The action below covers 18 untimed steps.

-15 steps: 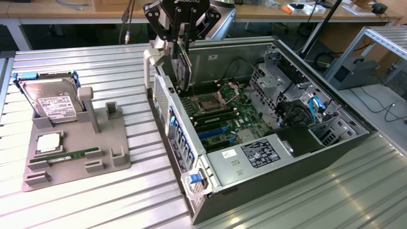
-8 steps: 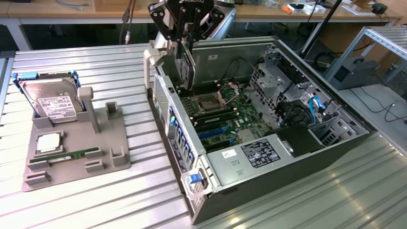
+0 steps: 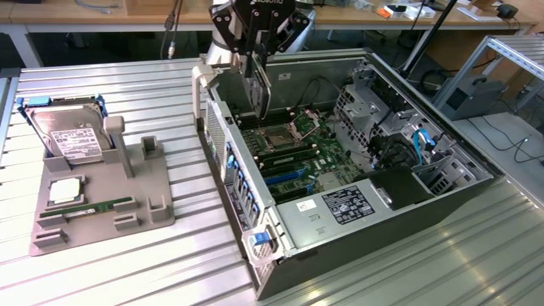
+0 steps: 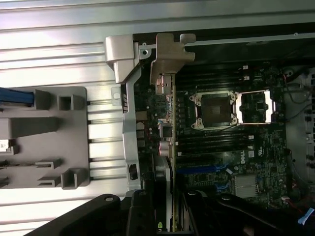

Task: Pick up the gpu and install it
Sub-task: 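Pick up the gpu and move the gpu toward the slot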

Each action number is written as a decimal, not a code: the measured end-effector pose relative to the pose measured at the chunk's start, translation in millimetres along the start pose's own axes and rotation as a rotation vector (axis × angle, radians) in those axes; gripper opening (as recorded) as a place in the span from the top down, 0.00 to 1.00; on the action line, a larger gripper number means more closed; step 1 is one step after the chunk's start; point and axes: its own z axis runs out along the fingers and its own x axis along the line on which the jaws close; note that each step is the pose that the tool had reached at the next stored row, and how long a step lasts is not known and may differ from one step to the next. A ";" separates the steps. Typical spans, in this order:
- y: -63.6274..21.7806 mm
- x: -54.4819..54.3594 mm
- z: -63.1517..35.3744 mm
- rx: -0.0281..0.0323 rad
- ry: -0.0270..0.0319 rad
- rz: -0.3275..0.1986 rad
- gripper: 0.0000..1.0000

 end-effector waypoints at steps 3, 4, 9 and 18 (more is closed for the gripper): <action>0.4 -5.9 0.2 0.0003 0.0000 0.000 0.73; 0.5 -7.2 0.2 0.0003 -0.0001 0.000 0.73; 1.5 -20.0 0.6 0.0009 -0.0001 0.000 0.73; 3.0 -40.2 1.6 0.0042 -0.0004 0.000 0.73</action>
